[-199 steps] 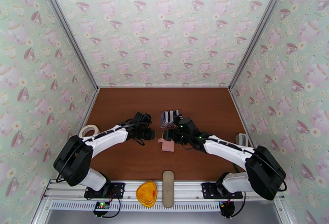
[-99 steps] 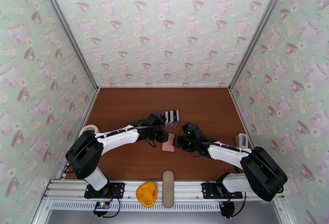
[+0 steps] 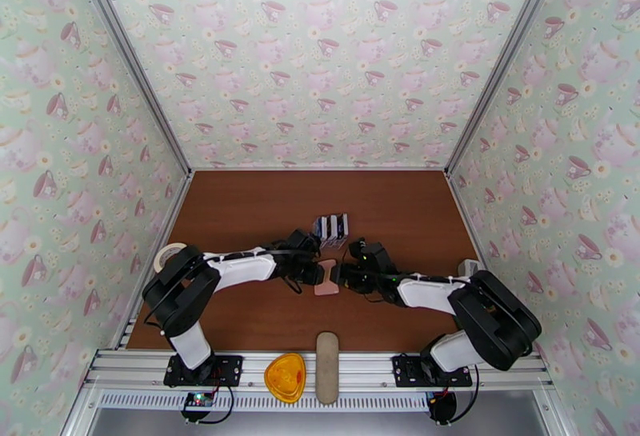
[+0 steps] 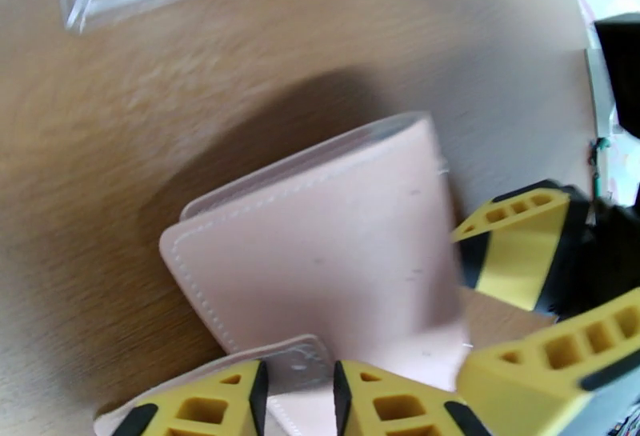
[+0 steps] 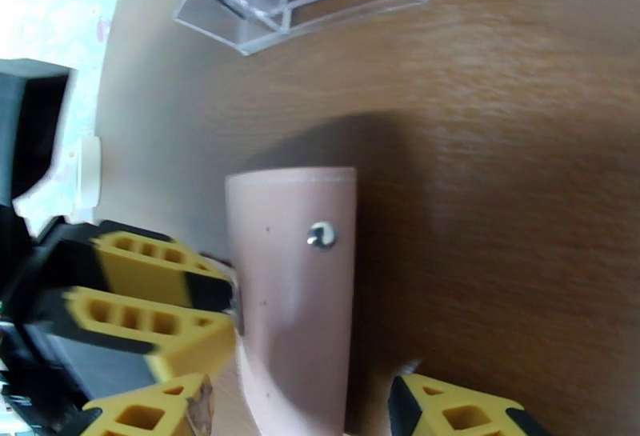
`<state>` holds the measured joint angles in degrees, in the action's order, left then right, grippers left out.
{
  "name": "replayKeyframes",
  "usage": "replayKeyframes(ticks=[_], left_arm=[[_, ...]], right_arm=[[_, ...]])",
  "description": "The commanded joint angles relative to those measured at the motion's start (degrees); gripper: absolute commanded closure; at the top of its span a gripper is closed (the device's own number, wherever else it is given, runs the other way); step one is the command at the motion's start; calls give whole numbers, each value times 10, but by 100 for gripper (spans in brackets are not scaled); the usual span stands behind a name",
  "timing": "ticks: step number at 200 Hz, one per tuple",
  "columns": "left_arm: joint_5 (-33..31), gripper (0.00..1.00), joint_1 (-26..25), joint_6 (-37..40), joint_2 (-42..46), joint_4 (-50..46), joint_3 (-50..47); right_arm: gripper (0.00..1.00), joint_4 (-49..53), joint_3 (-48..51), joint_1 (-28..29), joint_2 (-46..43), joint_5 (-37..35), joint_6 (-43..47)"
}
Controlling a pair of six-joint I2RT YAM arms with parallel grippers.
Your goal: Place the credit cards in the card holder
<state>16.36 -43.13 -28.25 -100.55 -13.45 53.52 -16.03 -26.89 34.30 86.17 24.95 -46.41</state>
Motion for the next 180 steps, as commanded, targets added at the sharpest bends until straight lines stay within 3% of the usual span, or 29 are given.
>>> replayKeyframes(ticks=[1, 106, 180], left_arm=[[3, 70, 7, 5, -13, 2, -20], [3, 70, 14, -5, 5, 21, -67], [5, 70, 19, -10, 8, 29, -78]], right_arm=[[37, -31, 10, -2, 38, 26, -13], [43, -211, 37, -2, 95, 60, -85], [53, -260, 50, -1, 94, 74, -98]])
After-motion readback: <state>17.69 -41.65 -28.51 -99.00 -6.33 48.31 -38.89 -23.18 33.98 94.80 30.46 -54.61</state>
